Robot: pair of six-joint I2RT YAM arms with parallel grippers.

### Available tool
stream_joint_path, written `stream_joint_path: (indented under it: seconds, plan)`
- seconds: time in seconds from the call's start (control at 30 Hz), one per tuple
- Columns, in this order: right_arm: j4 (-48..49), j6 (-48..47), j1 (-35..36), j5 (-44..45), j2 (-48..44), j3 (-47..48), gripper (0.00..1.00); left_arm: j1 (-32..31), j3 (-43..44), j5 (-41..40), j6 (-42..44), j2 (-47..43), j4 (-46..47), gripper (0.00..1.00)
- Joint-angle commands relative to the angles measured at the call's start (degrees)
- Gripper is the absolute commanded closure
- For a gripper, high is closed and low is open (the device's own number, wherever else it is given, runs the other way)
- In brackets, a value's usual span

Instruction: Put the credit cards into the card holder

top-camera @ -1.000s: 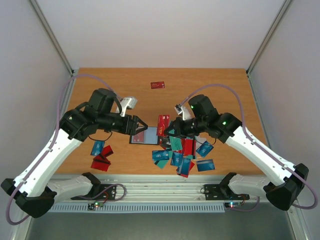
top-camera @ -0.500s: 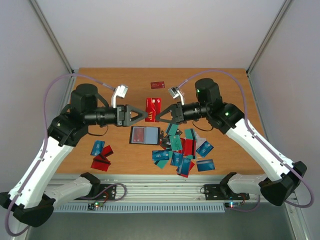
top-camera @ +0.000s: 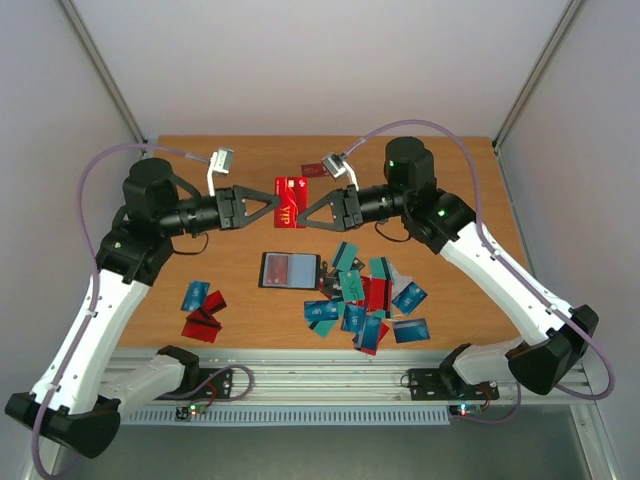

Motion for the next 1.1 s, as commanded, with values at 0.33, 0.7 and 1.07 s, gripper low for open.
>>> stream_joint_path:
  seconds: [0.33, 0.7, 1.07]
  plan:
    - [-0.4, -1.2, -0.3, -4.3, 4.0, 4.5, 0.99, 0.4, -4.7, 8.6, -6.7, -0.6, 16.3, 0.85]
    - [-15.4, -9.1, -0.3, 3.3, 5.8, 8.0, 0.55, 0.6, -4.5, -0.4, 1.2, 0.1, 2.5, 1.0]
    - [-18.9, -7.0, -0.1, 19.8, 6.2, -9.0, 0.53, 0.6, -17.6, -13.3, 12.6, 5.1, -1.7, 1.0]
